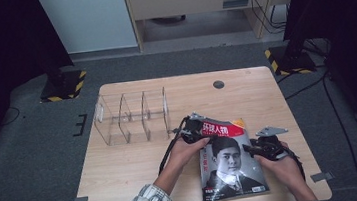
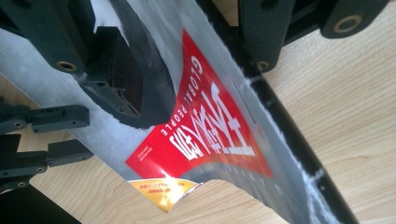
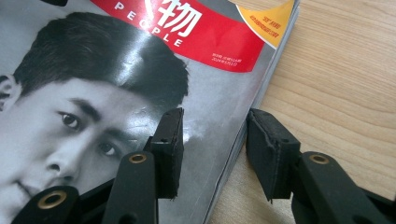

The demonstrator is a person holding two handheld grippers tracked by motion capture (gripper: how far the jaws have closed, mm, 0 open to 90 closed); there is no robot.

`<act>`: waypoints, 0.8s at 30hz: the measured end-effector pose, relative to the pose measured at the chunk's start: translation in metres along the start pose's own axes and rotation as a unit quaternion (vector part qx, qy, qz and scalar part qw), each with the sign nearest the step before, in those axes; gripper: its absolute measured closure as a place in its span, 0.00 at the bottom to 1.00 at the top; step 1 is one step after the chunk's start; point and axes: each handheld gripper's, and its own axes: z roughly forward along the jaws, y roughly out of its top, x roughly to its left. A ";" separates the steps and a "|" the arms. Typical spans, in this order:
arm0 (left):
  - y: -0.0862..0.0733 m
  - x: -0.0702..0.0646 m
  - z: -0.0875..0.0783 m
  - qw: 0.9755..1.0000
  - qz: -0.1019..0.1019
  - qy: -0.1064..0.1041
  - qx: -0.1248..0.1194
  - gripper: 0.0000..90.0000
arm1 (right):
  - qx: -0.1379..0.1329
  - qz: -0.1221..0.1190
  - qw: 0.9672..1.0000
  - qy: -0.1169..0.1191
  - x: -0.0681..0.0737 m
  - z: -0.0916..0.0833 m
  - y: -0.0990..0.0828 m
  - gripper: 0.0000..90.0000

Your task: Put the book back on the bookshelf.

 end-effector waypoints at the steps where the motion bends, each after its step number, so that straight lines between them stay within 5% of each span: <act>1: 0.002 0.000 0.000 1.000 0.001 -0.001 0.001 0.60 | 0.000 0.000 1.000 0.000 0.000 0.000 0.000 0.63; 24: 0.016 0.002 0.003 1.000 -0.006 -0.004 0.006 0.61 | -0.005 -0.015 1.000 0.007 0.006 0.003 0.000 0.63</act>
